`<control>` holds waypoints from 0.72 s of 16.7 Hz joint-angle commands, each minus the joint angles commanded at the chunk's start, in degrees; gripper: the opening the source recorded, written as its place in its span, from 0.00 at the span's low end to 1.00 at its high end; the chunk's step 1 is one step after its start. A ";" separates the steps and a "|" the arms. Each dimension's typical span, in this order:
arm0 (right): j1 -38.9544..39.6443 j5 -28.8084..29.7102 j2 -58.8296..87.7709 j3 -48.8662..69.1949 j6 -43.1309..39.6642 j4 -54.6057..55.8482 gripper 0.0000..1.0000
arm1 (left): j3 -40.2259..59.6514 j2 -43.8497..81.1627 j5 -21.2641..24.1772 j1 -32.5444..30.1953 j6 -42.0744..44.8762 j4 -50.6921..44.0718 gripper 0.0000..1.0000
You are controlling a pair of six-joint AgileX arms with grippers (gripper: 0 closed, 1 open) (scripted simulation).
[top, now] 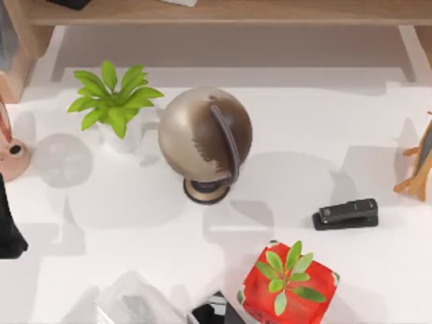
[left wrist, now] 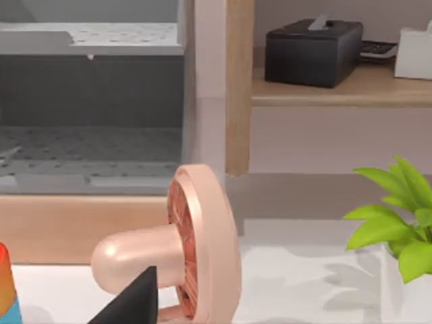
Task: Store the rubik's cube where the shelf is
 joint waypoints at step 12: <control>-14.17 -13.48 74.56 33.04 -48.68 36.44 1.00 | 0.00 0.00 0.00 0.00 0.00 0.00 1.00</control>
